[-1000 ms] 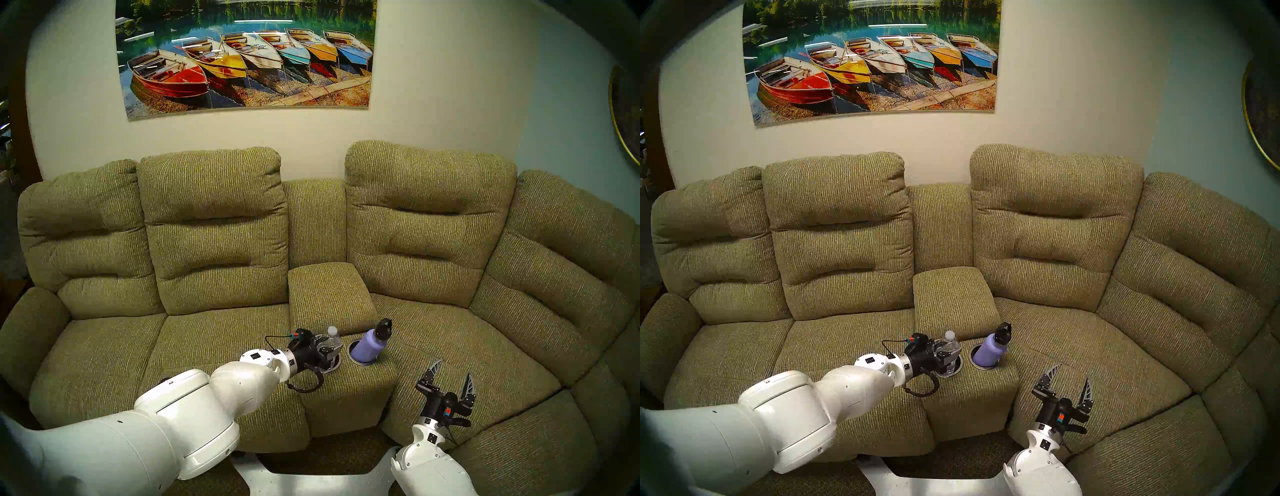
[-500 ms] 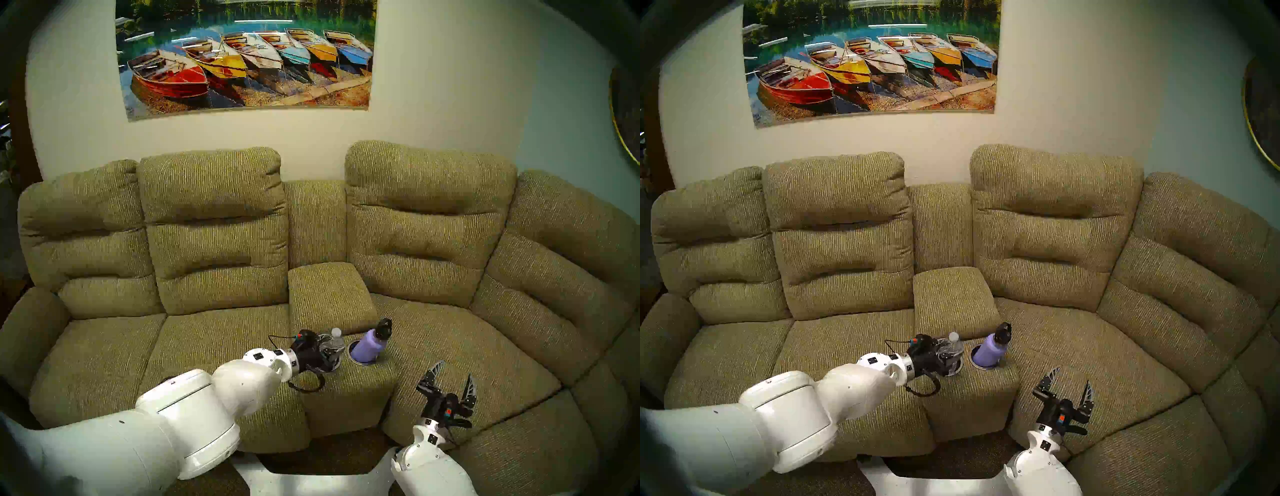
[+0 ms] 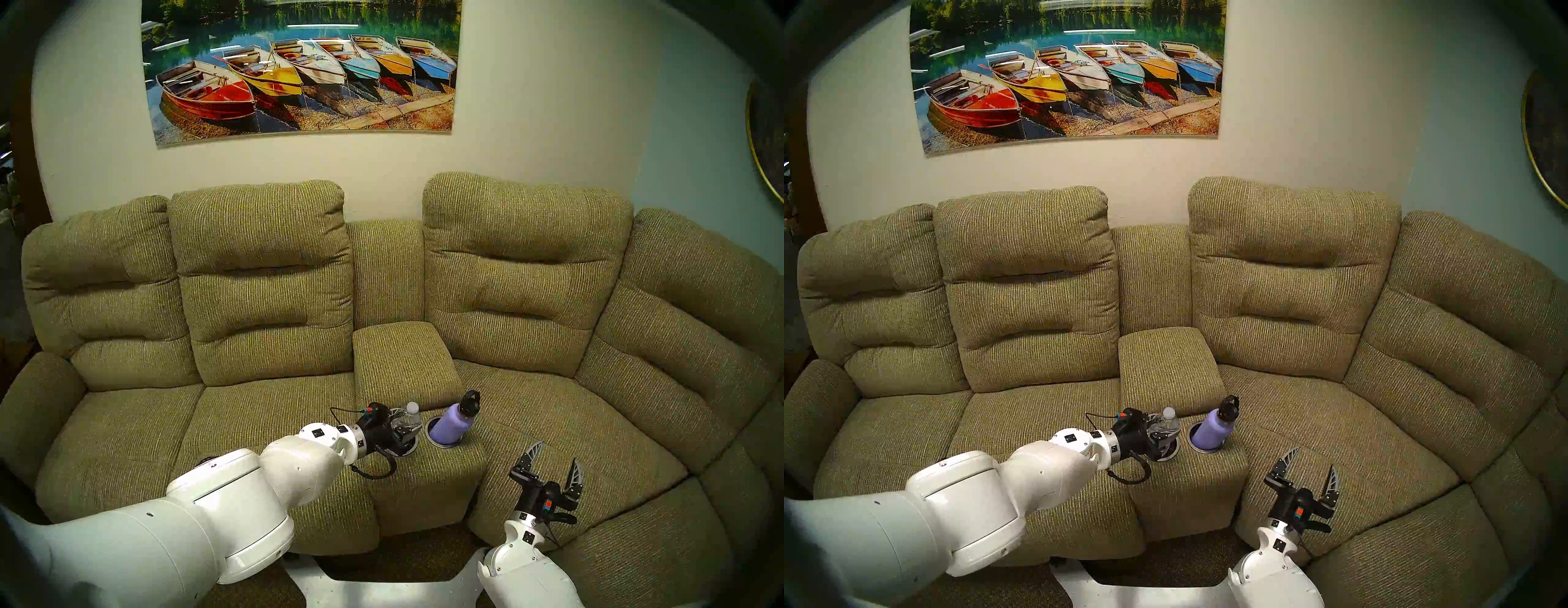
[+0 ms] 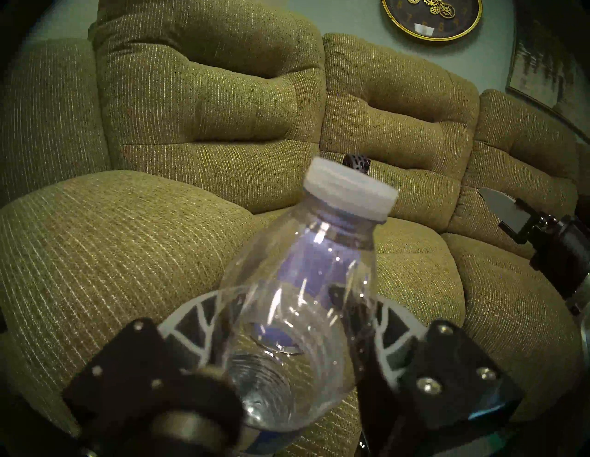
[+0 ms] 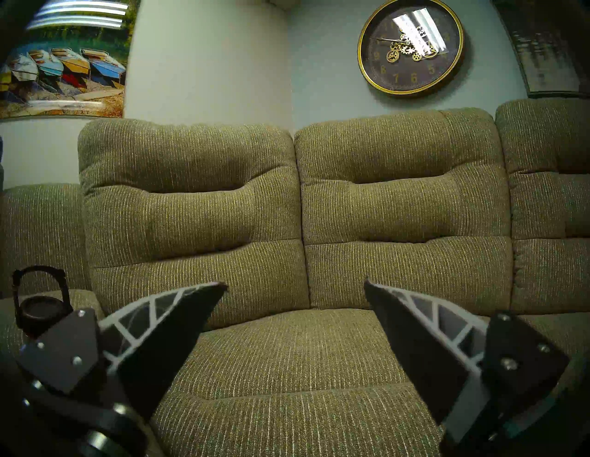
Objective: Put bottles into cup holders
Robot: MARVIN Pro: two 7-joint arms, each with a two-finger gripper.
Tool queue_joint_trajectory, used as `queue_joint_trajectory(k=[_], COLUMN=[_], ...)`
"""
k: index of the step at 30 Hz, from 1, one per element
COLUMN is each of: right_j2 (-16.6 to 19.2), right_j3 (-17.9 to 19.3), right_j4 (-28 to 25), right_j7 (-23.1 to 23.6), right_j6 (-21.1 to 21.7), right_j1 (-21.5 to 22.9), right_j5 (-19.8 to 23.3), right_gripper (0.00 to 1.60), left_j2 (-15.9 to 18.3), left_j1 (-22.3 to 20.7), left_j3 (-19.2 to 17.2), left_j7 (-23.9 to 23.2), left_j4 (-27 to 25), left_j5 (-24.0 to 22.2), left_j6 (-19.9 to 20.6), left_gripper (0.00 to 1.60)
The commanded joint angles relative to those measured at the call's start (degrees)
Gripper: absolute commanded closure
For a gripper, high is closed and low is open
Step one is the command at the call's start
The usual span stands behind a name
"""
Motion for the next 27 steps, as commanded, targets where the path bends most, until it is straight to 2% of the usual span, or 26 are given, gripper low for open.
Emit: queue_joint_trajectory(k=[1, 12, 13, 15, 16, 17, 19, 21, 22, 24, 27], right_j2=[-0.43, -0.71, -0.70, -0.67, -0.67, -0.67, -0.68, -0.70, -0.71, -0.77, -0.87], right_j3=[-0.40, -0.78, -0.78, -0.78, -0.79, -0.80, -0.83, -0.86, -0.87, -0.94, -1.06], right_j4=[-0.28, 0.06, 0.11, 0.22, 0.29, 0.34, 0.44, 0.53, 0.56, 0.62, 0.75], right_j7=[0.20, 0.19, 0.18, 0.17, 0.16, 0.16, 0.17, 0.17, 0.17, 0.18, 0.20], right_j6=[0.02, 0.11, 0.11, 0.12, 0.12, 0.12, 0.11, 0.10, 0.09, 0.07, 0.03], right_j1=[0.51, 0.66, 0.63, 0.57, 0.54, 0.51, 0.48, 0.48, 0.48, 0.47, 0.42], right_j5=[-0.22, -0.64, -0.68, -0.73, -0.77, -0.80, -0.88, -0.96, -0.99, -1.09, -1.24], right_gripper=[0.00, 0.00, 0.00, 0.00, 0.00, 0.00, 0.00, 0.00, 0.00, 0.00, 0.00], left_j2=[-0.28, 0.08, 0.21, 0.46, 0.57, 0.71, 1.03, 1.43, 1.59, 2.05, 2.79], left_j1=[-1.46, -0.27, 0.00, 0.43, 0.60, 0.79, 1.21, 1.63, 1.80, 2.16, 2.63], left_j3=[0.09, 1.06, 1.06, 1.08, 1.08, 1.09, 0.96, 0.90, 0.82, 0.68, 0.17], left_j7=[0.07, 0.85, 0.92, 0.95, 0.94, 0.93, 0.93, 0.85, 0.82, 0.65, 0.44], left_j4=[-0.45, -0.08, 0.00, 0.14, 0.18, 0.26, 0.33, 0.42, 0.48, 0.62, 0.71], left_j5=[0.25, 1.76, 1.81, 1.92, 1.96, 2.01, 2.04, 2.10, 2.04, 2.00, 1.64], left_j6=[-0.46, -0.91, -1.08, -1.31, -1.49, -1.62, -2.07, -2.42, -2.55, -2.80, -3.34], left_gripper=[1.60, 1.60, 1.56, 1.34, 1.11, 0.99, 0.48, 0.50, 0.60, 0.71, 0.75])
